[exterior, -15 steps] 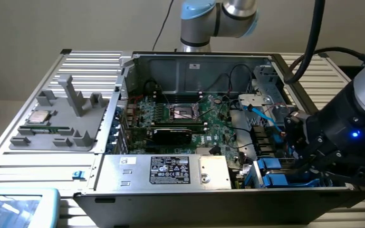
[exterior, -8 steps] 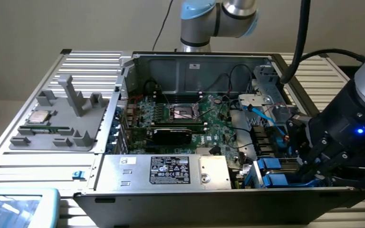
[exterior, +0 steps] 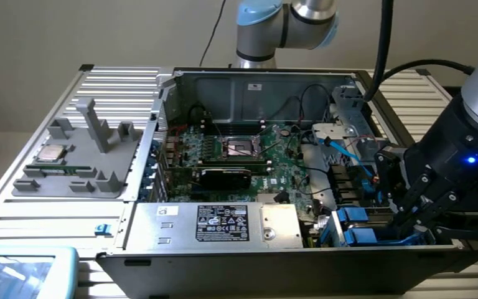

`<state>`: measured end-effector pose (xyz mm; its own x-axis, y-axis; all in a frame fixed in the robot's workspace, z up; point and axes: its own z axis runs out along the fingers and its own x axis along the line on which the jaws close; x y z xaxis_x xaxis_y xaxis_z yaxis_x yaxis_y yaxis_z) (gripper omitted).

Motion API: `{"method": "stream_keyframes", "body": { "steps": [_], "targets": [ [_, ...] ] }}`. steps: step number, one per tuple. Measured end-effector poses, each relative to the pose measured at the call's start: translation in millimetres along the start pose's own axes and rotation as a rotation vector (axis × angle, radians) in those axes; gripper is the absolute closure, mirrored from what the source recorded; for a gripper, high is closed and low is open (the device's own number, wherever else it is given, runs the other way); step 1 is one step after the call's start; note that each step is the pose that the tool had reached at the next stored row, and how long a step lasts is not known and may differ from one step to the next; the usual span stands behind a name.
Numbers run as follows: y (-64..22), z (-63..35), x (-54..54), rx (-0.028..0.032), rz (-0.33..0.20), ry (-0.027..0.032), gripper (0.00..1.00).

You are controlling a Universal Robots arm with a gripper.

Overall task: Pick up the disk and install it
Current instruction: 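Insert the first disk wire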

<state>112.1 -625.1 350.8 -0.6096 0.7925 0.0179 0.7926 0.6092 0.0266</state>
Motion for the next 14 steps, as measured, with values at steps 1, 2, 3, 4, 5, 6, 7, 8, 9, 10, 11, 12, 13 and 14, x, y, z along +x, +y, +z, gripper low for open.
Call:
{"method": "stream_keyframes", "body": {
  "steps": [1,2,3,4,5,6,7,8,9,10,11,12,13,14],
  "targets": [
    [0.3,0.0,0.4,0.0002,0.000,-0.0002,0.84],
    [1.1,0.1,1.4,0.0014,0.000,-0.0018,0.84],
    [2.1,0.1,2.6,0.0040,0.000,-0.0052,0.84],
    [3.0,0.1,3.8,0.0072,0.000,-0.0093,0.84],
    [3.7,0.2,4.6,0.0114,0.000,-0.0148,0.84],
    [4.0,0.2,5.2,0.0160,0.000,-0.0207,0.84],
    [4.2,0.2,5.4,0.0211,0.000,-0.0274,0.84],
    [4.3,0.3,5.5,0.0273,0.000,-0.0354,0.84],
    [4.3,0.2,5.5,0.0355,0.000,-0.0461,0.84],
    [4.3,0.3,5.5,0.0442,0.000,-0.0574,0.84],
    [4.4,0.3,5.5,0.0522,0.000,-0.0676,0.84],
    [4.4,0.3,5.6,0.0581,0.001,-0.0753,0.84],
    [4.6,0.2,5.8,0.0617,0.001,-0.0799,0.84],
    [4.6,0.2,5.8,0.0621,0.001,-0.0804,0.84]
  ]
}}
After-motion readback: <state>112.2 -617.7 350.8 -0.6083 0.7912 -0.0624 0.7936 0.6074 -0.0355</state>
